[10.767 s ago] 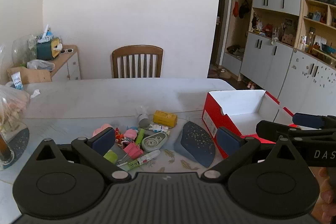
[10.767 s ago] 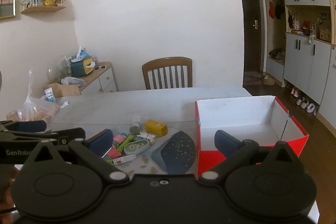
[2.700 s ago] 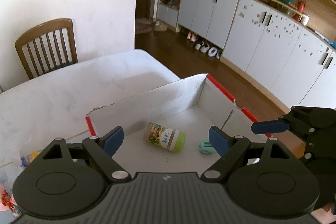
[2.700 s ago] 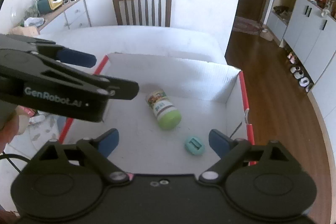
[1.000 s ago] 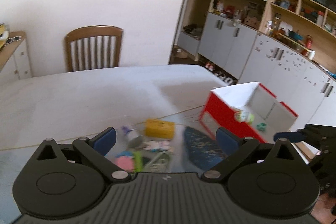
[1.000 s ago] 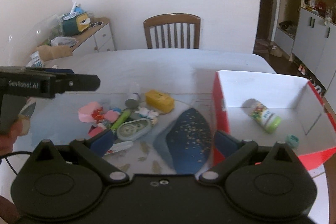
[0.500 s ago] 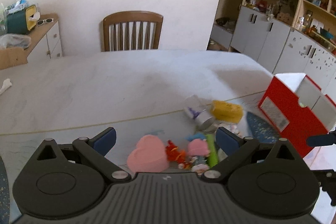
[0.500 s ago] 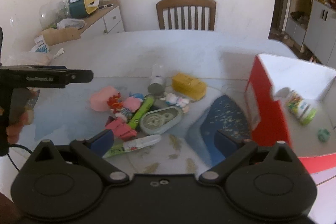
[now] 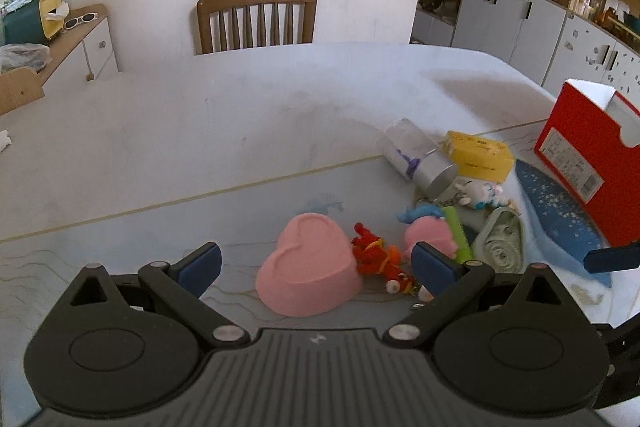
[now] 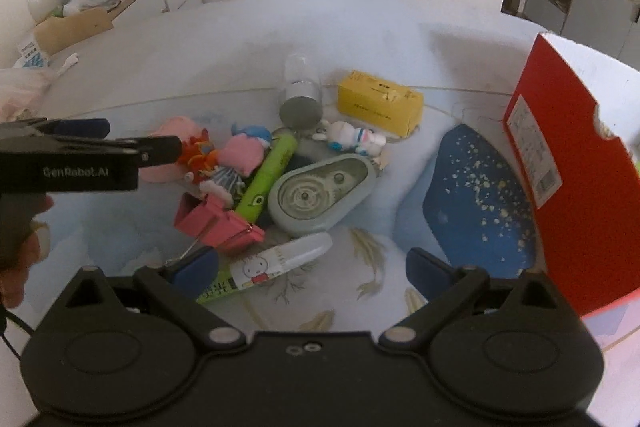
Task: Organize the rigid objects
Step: 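Grasp the pink heart dish with the left tool while the right tool grasps the glue stick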
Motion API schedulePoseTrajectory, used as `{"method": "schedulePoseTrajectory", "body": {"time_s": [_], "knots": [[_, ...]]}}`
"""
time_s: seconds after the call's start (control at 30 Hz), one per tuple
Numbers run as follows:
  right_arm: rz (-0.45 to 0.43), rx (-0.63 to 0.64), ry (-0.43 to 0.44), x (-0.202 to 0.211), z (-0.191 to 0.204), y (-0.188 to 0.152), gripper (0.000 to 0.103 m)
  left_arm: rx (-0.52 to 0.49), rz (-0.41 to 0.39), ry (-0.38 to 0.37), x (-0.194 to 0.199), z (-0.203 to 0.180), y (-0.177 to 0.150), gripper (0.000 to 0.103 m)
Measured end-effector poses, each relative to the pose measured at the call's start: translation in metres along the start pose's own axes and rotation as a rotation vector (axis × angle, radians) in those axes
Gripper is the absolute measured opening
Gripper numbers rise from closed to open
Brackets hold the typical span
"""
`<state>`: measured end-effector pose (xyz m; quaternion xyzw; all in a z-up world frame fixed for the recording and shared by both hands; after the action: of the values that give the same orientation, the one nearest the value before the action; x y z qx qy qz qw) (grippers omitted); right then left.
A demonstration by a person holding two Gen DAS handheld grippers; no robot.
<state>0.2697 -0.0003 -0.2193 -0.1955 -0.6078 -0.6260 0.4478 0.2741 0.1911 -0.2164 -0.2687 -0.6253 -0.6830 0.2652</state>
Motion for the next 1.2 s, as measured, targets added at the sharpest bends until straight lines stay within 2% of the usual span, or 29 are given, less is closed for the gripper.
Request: {"method": "schedulePoseTrajectory", "body": {"time_s": [0.17,0.57,0.93,1.03,1.2], "knots": [[0.036,0.014,0.000,-0.010,0.004,-0.006,0.098,0.020,0.016,0.007,-0.006,0.013,-0.004,0.102],[0.055,0.000,0.004,-0.024,0.009,-0.003,0.097,-0.075,0.026,0.036,-0.022,0.012,-0.017,0.101],[0.117,0.012,-0.061,-0.027,0.004,-0.014,0.092,-0.103,0.010,0.038,-0.033,0.004,-0.013,0.100],[0.129,0.005,-0.065,-0.021,0.001,-0.021,0.091,-0.097,0.009,0.027,-0.035,0.004,-0.011,0.099],[0.131,0.022,-0.056,-0.010,-0.003,-0.033,0.088,-0.098,0.007,0.005,-0.035,0.001,-0.009,0.088]]}}
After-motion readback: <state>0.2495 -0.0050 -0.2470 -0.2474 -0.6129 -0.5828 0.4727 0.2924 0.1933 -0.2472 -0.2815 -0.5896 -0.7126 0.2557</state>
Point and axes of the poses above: each gripper's, at about its wrist camera, not at the fingertips, and x roughly against the way its jaws point, z to its left, y to its top, the point moved 9 cm from there along -x, roughly the way its jaws point, and after that the axes turned 10 degrees about y, right-handed, at the moved point
